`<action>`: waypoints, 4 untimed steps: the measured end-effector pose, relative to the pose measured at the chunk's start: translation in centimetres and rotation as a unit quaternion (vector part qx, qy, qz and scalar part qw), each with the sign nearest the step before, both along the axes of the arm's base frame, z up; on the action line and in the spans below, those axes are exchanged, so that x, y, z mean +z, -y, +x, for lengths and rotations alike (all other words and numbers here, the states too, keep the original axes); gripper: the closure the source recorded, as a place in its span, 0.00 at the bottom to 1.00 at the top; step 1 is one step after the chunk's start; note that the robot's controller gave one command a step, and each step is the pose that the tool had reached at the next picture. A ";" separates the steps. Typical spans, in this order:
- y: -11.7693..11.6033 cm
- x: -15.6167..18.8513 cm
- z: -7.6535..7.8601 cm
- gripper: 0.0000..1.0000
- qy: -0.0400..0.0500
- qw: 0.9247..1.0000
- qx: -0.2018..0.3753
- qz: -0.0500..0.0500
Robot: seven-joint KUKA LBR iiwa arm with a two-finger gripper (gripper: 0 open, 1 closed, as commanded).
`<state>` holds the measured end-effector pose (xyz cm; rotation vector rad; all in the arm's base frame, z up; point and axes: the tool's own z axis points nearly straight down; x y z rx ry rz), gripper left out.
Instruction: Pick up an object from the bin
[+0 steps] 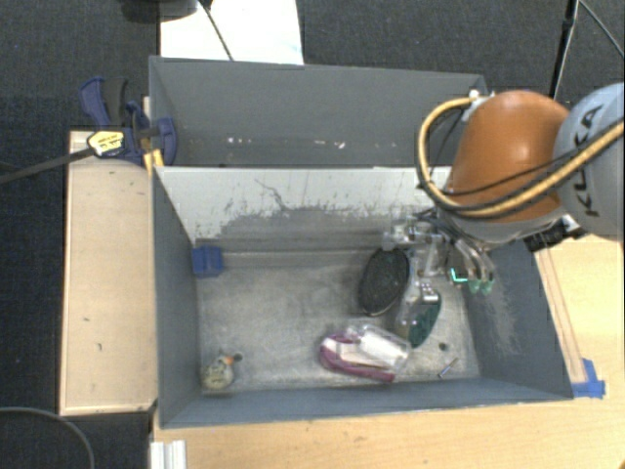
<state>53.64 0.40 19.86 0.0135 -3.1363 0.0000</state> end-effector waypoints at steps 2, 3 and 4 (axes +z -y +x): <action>3.5 -12.7 5.4 0.00 0.003 1.000 0.010 0.002; 3.6 -12.6 5.4 1.00 0.003 1.000 0.010 0.001; 2.4 5.0 5.6 1.00 0.008 0.999 0.033 0.000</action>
Offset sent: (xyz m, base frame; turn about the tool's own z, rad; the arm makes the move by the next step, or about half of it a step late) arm 0.0323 0.0010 -0.1281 -0.1155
